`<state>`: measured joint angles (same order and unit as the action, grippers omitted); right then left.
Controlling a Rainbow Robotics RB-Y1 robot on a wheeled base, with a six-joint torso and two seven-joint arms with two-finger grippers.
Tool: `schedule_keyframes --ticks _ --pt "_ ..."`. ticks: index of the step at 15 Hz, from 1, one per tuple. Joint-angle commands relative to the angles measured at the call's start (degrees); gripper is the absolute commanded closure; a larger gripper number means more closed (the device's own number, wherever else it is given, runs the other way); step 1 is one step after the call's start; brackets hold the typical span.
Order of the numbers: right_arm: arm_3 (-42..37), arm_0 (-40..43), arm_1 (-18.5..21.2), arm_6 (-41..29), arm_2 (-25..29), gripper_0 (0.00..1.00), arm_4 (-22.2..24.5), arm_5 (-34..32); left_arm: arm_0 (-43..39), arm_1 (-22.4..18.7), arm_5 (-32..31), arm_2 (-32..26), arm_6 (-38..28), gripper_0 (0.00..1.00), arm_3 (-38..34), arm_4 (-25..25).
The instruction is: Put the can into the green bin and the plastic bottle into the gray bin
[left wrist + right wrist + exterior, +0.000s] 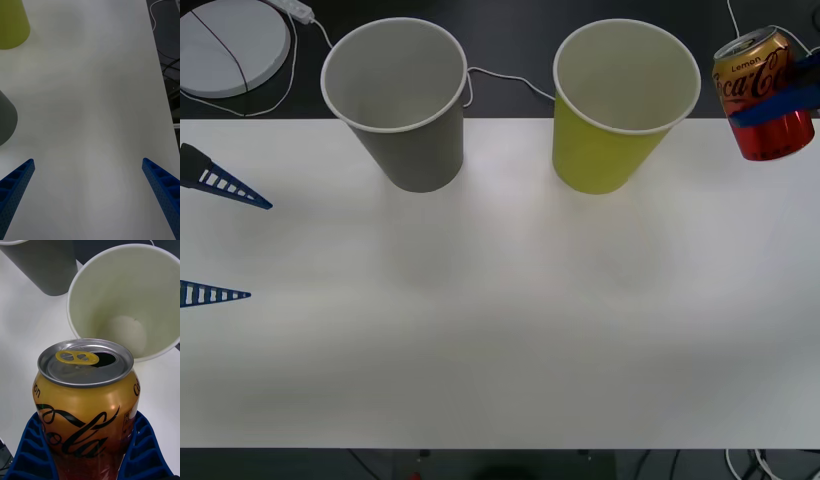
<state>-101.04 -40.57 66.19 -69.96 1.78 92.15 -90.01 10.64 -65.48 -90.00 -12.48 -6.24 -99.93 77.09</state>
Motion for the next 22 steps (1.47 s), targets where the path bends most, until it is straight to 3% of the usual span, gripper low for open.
schedule_keyframes --ticks 1,8,13,20,21,22 --pt "5.9 -8.3 -0.6 0.0 -7.6 1.0 1.3 0.0 0.0 0.0 0.0 0.0 0.0 0.0 0.0 0.0" --pt "21.7 -23.4 -8.0 3.2 -20.3 1.0 6.7 0.0 0.0 0.0 0.0 0.0 0.0 0.0 0.0 0.0" --pt "28.0 -29.6 -16.0 2.9 -23.8 1.0 16.5 0.9 0.0 0.0 0.0 0.0 0.0 0.0 0.0 0.0" --pt "37.4 -35.8 -22.0 5.4 -27.6 1.0 20.2 3.7 0.0 0.0 0.0 0.0 0.0 0.0 0.0 0.0" --pt "37.4 -35.9 -22.0 5.9 -27.6 0.98 20.6 3.7 0.0 0.0 0.0 0.0 0.0 0.0 0.0 0.0" --pt "37.3 -35.9 -22.0 6.3 -27.6 0.83 20.7 4.0 0.0 0.0 0.0 0.0 0.0 0.0 0.0 0.0"
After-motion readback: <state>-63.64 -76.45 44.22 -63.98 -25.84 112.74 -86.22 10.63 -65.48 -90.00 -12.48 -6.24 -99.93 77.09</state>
